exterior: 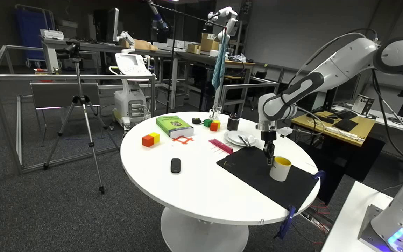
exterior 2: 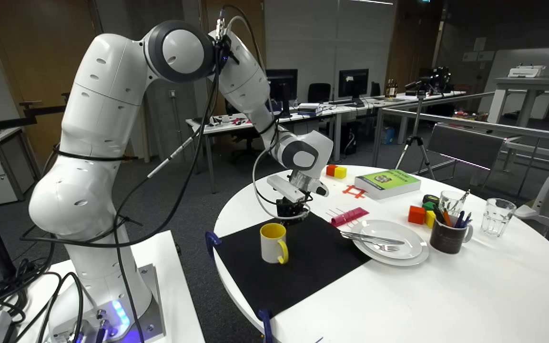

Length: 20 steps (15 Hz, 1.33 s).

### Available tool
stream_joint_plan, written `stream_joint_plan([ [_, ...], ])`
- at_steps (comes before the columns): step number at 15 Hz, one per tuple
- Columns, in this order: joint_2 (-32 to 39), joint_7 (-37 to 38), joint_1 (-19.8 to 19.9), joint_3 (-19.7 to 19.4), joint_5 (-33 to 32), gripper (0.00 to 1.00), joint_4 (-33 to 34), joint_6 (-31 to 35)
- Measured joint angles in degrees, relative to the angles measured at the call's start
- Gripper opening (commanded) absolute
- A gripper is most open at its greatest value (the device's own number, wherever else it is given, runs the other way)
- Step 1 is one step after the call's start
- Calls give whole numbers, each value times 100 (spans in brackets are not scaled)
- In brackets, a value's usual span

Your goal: Slide the white mug backward

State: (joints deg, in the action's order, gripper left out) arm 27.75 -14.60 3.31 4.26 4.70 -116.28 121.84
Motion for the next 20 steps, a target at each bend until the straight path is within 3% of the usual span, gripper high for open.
stream_joint_plan([
  [9,-7,-1,-38,-53,-399,0,51,-314],
  [14,-123,79,-111,-210,-968,0,25,363],
  [20,-839,492,-110,-404,-1032,0,-142,1156],
])
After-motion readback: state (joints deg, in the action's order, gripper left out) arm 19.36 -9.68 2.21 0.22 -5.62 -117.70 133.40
